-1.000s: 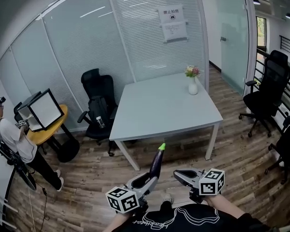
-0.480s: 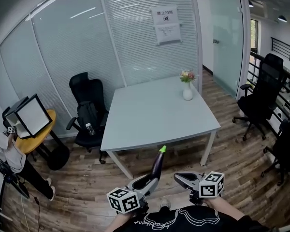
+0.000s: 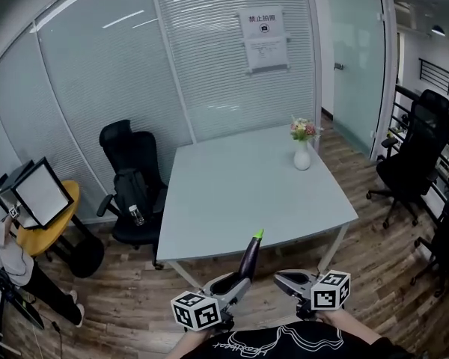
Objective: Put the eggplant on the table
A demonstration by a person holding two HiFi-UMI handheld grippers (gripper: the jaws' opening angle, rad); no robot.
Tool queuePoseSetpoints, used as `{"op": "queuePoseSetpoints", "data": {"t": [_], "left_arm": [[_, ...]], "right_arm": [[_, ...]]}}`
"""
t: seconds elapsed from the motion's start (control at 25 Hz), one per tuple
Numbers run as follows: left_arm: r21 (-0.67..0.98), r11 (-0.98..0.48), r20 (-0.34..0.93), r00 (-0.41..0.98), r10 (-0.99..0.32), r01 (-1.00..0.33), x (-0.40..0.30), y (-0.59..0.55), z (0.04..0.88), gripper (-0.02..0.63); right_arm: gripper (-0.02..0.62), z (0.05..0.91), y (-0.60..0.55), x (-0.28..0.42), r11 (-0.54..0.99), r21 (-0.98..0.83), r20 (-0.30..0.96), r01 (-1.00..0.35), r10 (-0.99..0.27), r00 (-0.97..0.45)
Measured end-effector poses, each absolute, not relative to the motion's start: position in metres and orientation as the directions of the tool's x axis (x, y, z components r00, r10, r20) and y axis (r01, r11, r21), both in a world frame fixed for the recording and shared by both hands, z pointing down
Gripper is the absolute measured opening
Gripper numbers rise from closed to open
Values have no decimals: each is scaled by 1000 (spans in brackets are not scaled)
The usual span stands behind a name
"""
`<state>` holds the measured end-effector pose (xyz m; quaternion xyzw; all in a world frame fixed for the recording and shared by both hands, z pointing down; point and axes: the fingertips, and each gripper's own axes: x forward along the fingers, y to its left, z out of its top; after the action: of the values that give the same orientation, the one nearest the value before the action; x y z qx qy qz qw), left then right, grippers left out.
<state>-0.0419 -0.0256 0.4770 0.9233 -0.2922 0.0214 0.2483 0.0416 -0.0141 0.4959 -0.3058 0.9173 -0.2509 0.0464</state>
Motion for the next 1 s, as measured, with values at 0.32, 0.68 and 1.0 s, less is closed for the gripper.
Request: {"op": "queuePoseSetpoints", "data": {"t": [0.32, 0.68, 1.0], "left_arm": [[450, -705, 159, 826, -540, -548, -67, -113, 474, 178], [467, -668, 170, 800, -575, -579, -99, -162, 489, 178], [463, -647, 189, 781, -596, -606, -98, -193, 494, 178]], "right_arm": [[9, 491, -100, 20, 691, -466, 97, -552, -580, -809], [9, 503, -148, -2, 693, -480, 101, -538, -566, -818], [9, 512, -186, 3, 684, -515, 92, -517, -556, -826]]}}
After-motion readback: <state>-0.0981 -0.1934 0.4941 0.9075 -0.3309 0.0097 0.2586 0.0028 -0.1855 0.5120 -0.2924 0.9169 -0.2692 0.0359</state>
